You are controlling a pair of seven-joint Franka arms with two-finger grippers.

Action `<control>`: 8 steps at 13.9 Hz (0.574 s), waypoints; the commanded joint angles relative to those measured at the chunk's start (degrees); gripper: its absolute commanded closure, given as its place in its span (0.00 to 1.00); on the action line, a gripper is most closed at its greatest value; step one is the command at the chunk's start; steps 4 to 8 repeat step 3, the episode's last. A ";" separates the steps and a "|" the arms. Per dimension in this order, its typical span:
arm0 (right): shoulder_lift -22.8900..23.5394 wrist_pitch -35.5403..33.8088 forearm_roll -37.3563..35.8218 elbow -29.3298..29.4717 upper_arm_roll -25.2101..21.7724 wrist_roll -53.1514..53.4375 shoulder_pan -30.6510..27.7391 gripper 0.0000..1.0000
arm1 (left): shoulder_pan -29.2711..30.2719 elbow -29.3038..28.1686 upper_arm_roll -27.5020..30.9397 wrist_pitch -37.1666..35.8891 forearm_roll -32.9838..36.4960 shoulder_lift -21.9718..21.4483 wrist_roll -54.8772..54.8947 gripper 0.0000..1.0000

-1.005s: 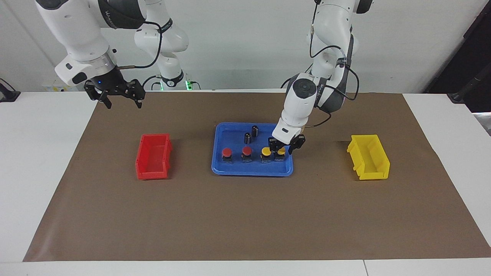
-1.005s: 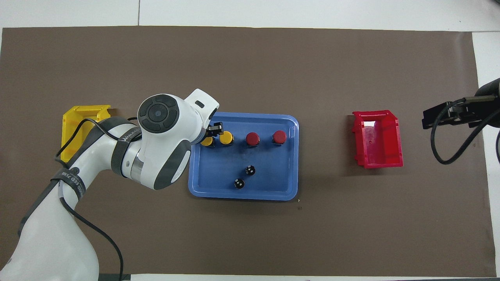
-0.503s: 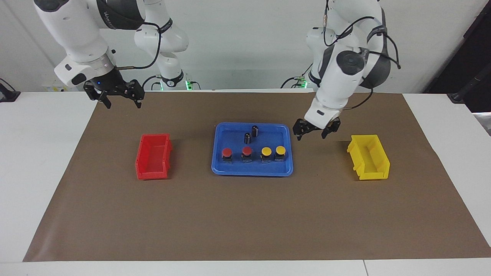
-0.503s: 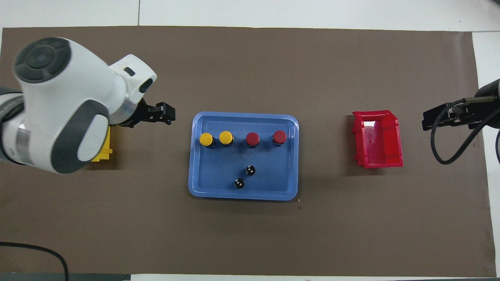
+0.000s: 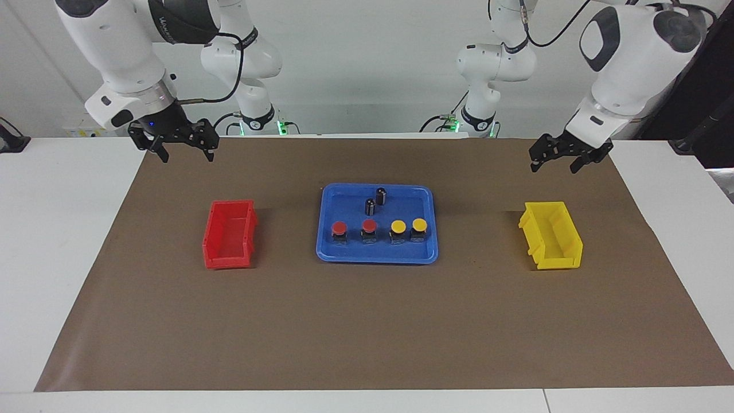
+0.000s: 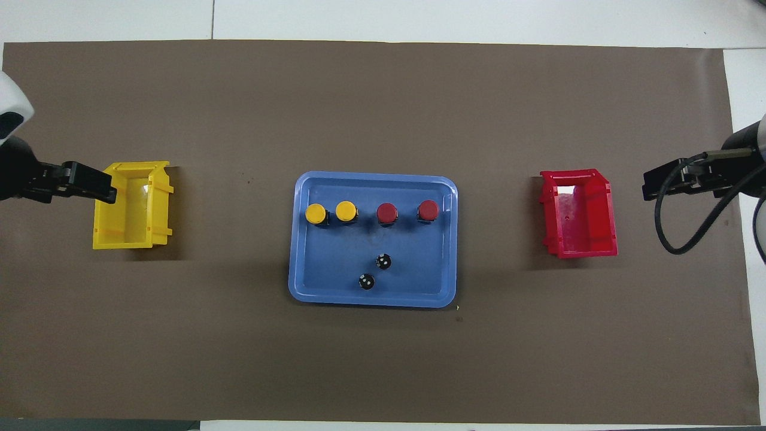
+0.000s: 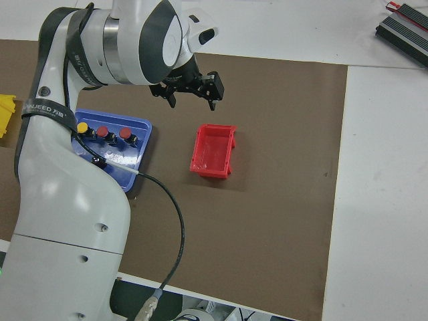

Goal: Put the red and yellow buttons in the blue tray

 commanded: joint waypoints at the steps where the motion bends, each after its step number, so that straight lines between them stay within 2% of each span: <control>1: 0.36 -0.44 -0.03 0.87 0.24 -1.38 -0.33 0.00 | 0.58 2.85 -0.65 -3.01 1.65 -0.33 0.79 0.00; 8: 0.36 -0.44 0.05 0.87 0.24 -1.38 -0.33 0.00 | 0.59 2.86 -0.65 -3.10 2.01 -0.33 0.70 0.00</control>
